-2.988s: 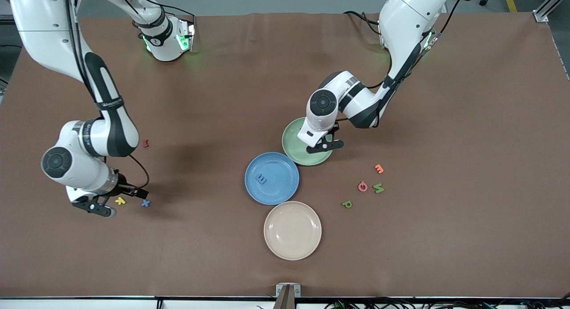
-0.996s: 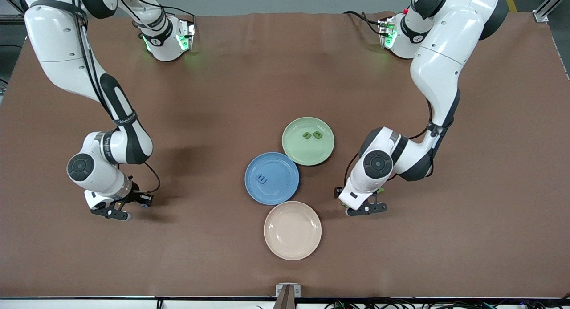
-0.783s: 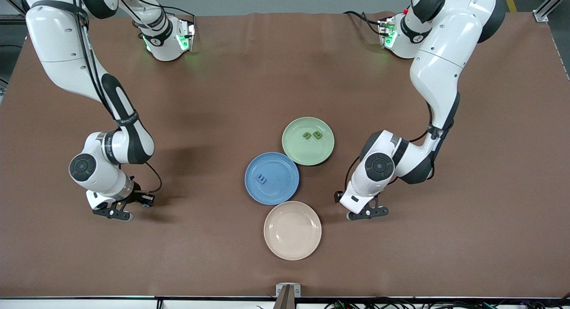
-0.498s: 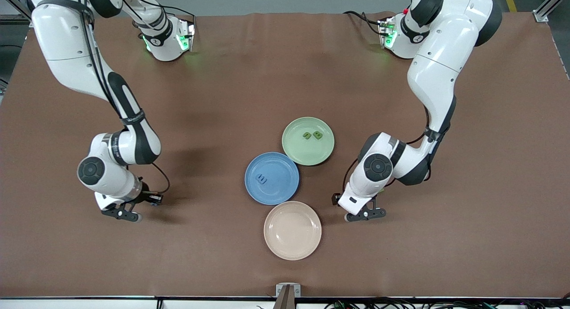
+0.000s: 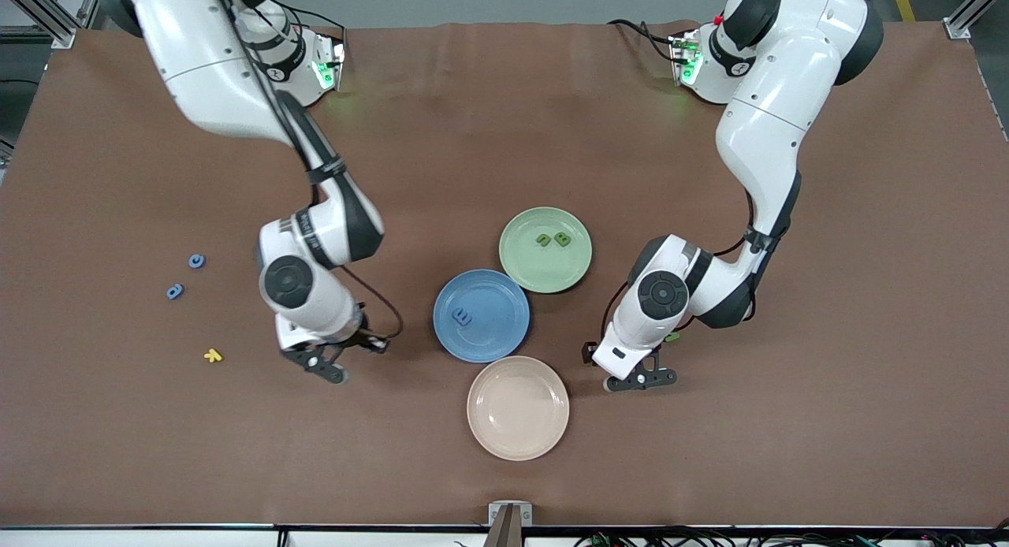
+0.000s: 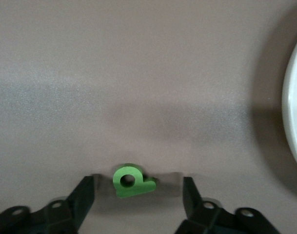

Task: Sort letters by color into matching plates
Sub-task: 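Drop the blue x in the blue plate while the left gripper grasps the p, then place the green p on the green plate while the right gripper reaches the e, then grasp the blue e with the right gripper while the left gripper grasps the Z, then drop the blue e in the blue plate while the left gripper places the Z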

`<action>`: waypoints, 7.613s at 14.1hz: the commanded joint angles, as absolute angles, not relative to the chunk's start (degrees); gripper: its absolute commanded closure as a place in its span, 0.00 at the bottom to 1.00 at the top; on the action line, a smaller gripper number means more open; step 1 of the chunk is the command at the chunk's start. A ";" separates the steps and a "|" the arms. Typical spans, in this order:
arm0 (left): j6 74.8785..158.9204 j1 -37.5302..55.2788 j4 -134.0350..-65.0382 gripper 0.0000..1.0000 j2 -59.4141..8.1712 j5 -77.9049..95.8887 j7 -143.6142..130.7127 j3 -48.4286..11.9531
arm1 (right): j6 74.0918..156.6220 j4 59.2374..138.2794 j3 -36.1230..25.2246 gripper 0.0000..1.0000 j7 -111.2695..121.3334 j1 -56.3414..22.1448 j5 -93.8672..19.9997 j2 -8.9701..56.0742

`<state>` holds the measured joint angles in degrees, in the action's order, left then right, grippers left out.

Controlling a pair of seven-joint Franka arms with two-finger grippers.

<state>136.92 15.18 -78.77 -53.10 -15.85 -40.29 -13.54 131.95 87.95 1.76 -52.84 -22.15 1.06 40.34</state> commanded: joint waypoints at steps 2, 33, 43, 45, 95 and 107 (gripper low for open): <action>137.37 15.64 -76.99 0.38 -54.23 -16.61 -39.81 -13.01 | 131.13 83.60 1.58 1.00 -60.01 -26.52 -3.14 42.97; 118.21 19.77 -85.94 0.72 -41.57 -16.96 -63.71 -26.72 | 121.17 113.69 0.97 0.00 0.73 0.15 2.19 14.08; 119.00 26.01 -90.79 0.72 -42.36 -16.96 -72.42 -27.07 | 150.79 125.42 0.97 0.00 48.05 20.91 2.37 20.63; 119.18 26.19 -90.88 0.72 -42.45 -17.05 -72.42 -27.07 | 155.37 125.25 1.05 0.02 52.10 22.75 2.37 24.07; 135.53 -3.25 -95.98 0.30 -44.03 -22.93 -48.43 -23.12 | 154.34 122.08 1.49 0.98 55.02 24.00 1.85 30.15; 135.53 -3.16 -96.06 0.78 -44.56 -23.03 -48.43 -23.12 | 130.87 109.44 11.16 1.00 -1.67 4.25 1.41 26.54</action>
